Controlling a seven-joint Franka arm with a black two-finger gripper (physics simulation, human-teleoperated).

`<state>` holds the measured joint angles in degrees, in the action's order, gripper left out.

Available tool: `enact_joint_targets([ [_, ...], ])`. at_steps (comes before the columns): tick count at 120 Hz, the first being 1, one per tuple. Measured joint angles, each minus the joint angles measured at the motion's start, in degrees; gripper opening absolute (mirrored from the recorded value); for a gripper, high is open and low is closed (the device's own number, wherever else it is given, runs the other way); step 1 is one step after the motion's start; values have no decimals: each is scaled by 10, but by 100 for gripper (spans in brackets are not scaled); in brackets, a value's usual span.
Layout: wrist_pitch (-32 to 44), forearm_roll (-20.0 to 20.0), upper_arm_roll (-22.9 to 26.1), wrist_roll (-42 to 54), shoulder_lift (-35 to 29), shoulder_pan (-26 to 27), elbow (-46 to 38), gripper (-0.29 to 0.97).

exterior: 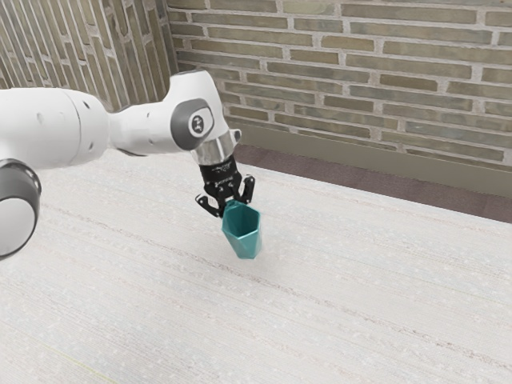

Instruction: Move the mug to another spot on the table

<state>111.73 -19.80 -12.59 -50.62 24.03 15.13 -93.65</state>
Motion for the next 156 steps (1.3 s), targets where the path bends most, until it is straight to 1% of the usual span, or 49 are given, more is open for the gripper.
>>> enact_joint_targets([
  [46,26,5,-58,10,-74,-8,-124,6],
  [82,31,7,-79,14,-106,-21,-193,7],
  [100,30,16,-82,15,-120,-45,-210,8],
  [128,23,35,-82,16,-123,-81,-215,7],
  [156,9,54,-106,17,-126,-101,-230,9],
])
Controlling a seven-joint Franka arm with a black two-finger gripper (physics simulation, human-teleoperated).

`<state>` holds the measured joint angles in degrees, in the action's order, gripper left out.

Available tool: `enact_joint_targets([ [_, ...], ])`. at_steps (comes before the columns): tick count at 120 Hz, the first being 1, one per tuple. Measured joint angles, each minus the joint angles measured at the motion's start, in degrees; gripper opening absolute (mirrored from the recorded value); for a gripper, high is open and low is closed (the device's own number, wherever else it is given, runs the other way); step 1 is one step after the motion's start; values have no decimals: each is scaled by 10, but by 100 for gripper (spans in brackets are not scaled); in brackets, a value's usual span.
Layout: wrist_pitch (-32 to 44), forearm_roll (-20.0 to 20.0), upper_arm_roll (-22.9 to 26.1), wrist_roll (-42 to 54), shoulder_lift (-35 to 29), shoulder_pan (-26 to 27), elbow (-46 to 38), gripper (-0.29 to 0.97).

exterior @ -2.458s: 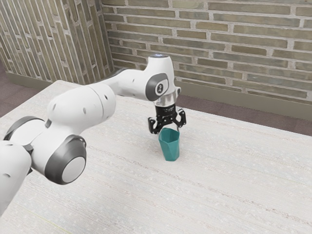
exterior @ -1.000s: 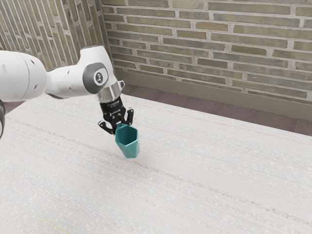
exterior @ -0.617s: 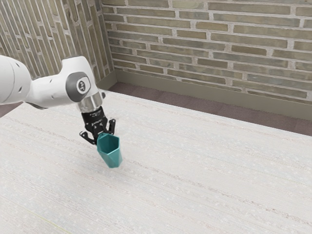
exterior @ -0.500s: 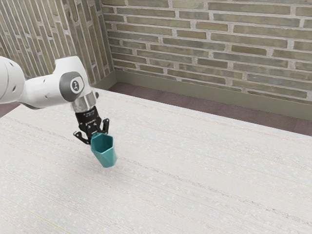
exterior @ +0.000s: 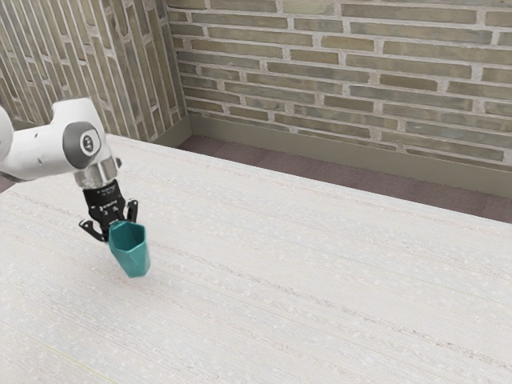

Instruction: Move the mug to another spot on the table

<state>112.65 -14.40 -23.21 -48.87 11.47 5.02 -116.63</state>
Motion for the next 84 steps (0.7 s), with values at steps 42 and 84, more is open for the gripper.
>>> enact_joint_targets([
  [42,-1,-9,-5,11,34,-44,21,9],
  [84,25,-114,-3,47,79,-49,54,9],
])
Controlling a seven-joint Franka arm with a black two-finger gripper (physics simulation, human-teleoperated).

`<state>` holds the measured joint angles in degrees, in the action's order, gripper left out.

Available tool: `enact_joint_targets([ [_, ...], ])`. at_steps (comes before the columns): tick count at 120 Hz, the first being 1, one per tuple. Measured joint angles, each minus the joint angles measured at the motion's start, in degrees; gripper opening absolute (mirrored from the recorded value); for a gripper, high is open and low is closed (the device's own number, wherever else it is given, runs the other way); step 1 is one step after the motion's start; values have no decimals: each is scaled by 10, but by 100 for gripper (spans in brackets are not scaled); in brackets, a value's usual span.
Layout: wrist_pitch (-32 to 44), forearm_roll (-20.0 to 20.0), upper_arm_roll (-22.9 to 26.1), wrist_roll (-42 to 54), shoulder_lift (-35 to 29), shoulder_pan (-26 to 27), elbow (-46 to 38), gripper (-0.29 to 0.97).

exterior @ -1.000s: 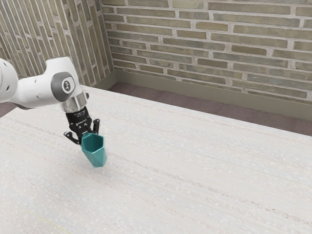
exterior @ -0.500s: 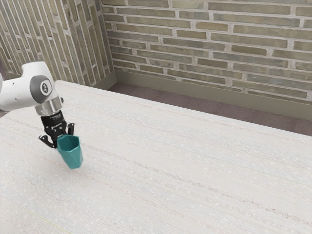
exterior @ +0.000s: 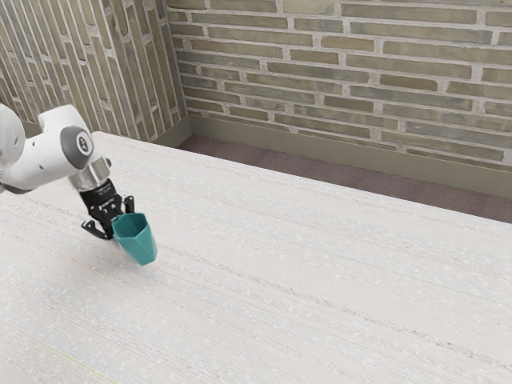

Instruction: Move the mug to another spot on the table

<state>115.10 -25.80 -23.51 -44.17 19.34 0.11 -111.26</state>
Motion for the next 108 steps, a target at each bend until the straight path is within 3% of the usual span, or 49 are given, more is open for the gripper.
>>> enact_joint_targets([
  [25,16,-49,0,24,33,0,3,9],
  [66,26,-69,1,50,59,0,7,9],
  [108,36,-80,1,69,59,0,7,41],
])
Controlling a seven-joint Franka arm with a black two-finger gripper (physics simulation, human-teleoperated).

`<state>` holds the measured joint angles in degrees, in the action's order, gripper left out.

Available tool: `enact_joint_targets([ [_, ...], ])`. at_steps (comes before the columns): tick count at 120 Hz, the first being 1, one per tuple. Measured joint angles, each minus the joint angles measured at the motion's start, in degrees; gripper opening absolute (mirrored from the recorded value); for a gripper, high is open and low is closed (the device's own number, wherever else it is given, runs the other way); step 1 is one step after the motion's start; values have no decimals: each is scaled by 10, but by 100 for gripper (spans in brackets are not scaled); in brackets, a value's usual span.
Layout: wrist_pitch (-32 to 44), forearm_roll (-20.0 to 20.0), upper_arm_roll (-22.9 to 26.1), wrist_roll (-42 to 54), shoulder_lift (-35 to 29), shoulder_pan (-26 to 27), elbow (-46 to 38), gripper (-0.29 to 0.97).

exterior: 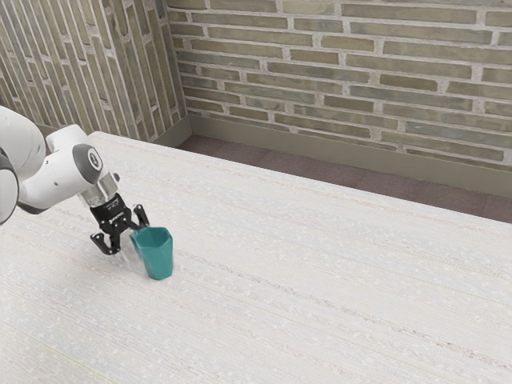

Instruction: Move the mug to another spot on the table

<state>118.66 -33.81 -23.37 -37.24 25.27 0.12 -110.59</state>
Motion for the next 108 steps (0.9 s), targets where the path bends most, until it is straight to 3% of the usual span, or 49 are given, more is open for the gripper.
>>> enact_joint_targets([
  [49,-4,15,3,13,-34,2,34,51],
  [74,-84,144,73,17,-174,3,73,60],
  [85,-170,226,118,36,-195,-3,164,63],
  [97,-265,286,185,92,-201,-1,263,65],
  [108,-309,332,208,138,-202,45,295,66],
])
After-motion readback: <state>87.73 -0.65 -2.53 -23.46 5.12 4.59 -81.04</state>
